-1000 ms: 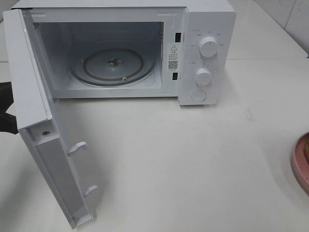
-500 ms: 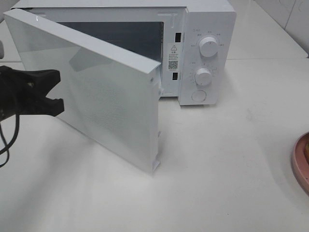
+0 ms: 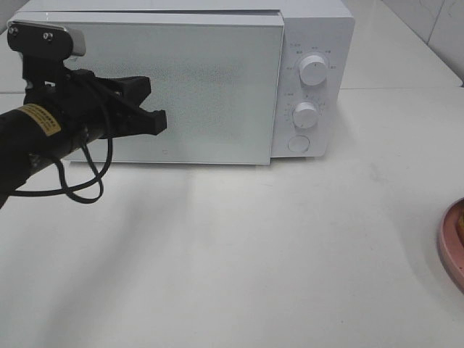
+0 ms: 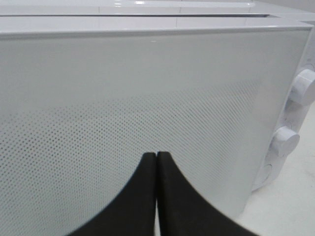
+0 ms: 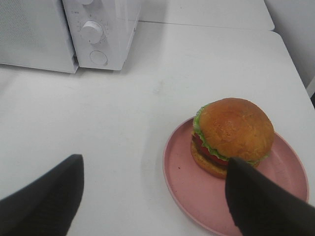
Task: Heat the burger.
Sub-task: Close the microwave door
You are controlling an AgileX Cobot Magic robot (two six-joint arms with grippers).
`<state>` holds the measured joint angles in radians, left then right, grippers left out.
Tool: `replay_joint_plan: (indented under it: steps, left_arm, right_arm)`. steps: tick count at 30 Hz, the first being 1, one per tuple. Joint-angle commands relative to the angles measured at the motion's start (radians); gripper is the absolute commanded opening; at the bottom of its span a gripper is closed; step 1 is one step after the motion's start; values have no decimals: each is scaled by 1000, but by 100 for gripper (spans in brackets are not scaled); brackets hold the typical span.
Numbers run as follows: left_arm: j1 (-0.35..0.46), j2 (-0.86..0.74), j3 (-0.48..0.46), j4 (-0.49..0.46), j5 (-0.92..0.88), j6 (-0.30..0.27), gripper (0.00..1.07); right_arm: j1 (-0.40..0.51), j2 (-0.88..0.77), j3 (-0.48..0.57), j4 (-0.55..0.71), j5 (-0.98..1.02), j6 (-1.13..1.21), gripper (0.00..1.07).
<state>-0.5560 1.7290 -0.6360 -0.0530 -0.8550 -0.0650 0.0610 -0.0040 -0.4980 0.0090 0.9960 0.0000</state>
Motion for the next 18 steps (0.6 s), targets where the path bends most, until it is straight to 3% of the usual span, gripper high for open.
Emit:
replay_joint_plan:
  steps: [1,4,13,15,18]
  left_arm:
    - [-30,28,-58,-86,12,25,0]
    - [-47,55,-112,-119,40,49,0]
    - [-78,131,-242,-144,64,48,0]
    - [-83,173,-312,-153,97,49,0]
    - [-83,180,-325,-153,103,49,0]
  right_arm:
    - [-6,-26,1,0,-1,-6,76]
    - [-6,-26,1,0,-1,-6,76]
    - [-6,-26,1,0,-1,-6,76]
    - [-6,-26,1,1,-1,-6,76]
    - [-6,-26,1,1,-1,-6,76]
